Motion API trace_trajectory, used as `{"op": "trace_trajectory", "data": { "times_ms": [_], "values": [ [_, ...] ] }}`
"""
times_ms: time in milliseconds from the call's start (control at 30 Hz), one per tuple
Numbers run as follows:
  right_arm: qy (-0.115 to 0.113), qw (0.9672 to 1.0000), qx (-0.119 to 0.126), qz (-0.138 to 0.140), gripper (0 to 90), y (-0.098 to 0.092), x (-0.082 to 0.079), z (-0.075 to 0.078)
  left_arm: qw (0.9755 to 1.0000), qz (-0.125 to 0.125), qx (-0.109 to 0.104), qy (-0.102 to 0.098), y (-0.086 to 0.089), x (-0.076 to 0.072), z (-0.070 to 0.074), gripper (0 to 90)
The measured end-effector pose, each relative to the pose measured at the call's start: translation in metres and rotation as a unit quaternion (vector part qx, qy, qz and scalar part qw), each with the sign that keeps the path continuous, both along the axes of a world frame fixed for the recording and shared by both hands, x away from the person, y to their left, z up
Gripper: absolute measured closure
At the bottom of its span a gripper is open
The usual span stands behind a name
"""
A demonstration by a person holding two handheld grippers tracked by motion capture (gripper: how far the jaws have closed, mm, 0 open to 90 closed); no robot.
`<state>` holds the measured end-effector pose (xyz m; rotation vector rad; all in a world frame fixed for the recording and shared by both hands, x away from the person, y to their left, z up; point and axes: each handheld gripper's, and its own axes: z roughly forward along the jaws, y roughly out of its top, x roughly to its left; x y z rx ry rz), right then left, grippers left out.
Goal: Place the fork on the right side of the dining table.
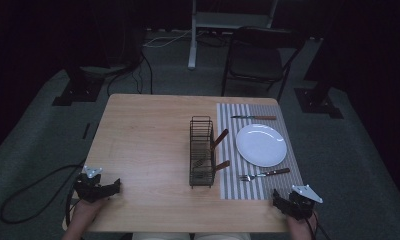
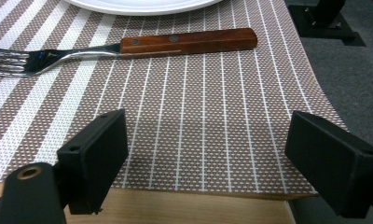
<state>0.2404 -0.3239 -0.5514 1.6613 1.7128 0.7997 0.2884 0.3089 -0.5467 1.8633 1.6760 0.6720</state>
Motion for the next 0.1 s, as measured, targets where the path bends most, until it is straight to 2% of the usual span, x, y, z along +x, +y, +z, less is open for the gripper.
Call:
{"op": "trace_trajectory", "data": {
  "times_ms": [100],
  "values": [
    [-0.001, 1.0, -0.002, -0.002, 12.9, -0.0006, -0.0001, 0.0, 1.0, 0.0, 0.0, 0.0, 0.0, 0.0, 0.0, 0.4]
  ]
}}
